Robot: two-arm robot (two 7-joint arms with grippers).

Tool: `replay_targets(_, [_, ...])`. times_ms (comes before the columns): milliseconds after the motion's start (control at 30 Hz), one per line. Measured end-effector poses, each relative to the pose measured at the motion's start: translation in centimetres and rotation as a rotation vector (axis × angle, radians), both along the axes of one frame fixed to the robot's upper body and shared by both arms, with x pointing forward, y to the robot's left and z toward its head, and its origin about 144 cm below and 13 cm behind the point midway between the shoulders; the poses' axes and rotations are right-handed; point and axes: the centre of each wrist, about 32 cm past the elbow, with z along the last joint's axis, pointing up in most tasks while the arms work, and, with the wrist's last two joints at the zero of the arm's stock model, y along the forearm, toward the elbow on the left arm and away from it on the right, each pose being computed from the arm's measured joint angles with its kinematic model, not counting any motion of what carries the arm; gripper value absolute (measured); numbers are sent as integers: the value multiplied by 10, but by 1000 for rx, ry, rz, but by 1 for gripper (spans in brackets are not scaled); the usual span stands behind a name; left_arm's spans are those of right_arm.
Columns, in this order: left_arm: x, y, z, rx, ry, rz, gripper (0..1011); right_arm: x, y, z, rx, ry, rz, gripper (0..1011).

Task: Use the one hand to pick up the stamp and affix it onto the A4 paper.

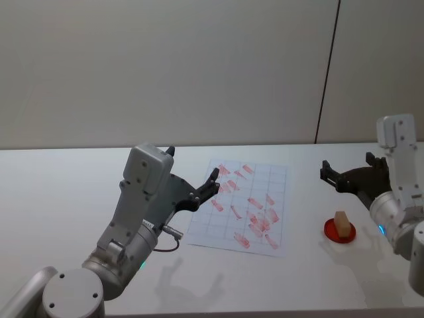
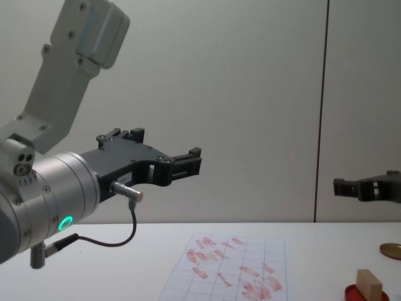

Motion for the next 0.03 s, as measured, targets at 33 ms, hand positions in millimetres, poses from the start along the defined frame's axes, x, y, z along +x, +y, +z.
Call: replay_targets(33, [0,0,0,0,0,0,993,0,0,0,0,-2,1,1001])
